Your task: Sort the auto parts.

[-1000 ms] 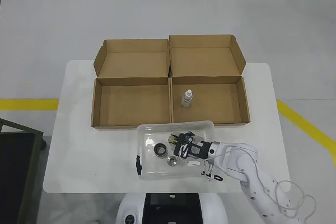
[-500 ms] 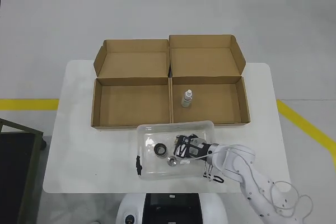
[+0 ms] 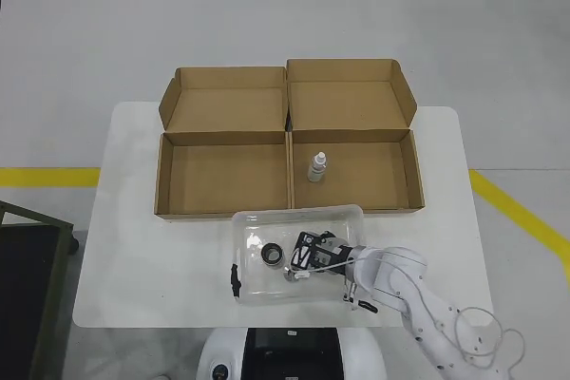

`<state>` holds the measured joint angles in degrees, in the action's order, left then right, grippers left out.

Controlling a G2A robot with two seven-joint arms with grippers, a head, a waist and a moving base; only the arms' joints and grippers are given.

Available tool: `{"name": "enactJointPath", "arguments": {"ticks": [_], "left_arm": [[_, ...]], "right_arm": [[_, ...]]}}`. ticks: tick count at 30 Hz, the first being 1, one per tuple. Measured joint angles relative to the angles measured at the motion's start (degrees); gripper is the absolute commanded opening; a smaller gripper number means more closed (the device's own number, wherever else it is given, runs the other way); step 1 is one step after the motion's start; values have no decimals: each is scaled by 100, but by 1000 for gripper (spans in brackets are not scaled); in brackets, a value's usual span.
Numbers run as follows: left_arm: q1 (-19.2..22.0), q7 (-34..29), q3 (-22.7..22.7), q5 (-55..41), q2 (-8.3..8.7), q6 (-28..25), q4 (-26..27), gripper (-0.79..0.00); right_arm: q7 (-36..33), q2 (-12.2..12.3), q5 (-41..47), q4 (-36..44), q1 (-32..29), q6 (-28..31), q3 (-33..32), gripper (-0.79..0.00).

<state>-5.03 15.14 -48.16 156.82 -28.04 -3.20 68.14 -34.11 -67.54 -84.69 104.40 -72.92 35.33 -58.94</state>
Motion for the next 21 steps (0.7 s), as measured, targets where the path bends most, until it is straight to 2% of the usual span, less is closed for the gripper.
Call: {"name": "enactJointPath", "arguments": {"ticks": [8,21], "left_arm": [[0,0,0,0,0,0,0,0],[0,0,0,0,0,0,0,0]], "right_arm": [[-323,41,32,275,-116,41,-80,-480],[-474,91,385,561,-330,187,-139,-462]]}}
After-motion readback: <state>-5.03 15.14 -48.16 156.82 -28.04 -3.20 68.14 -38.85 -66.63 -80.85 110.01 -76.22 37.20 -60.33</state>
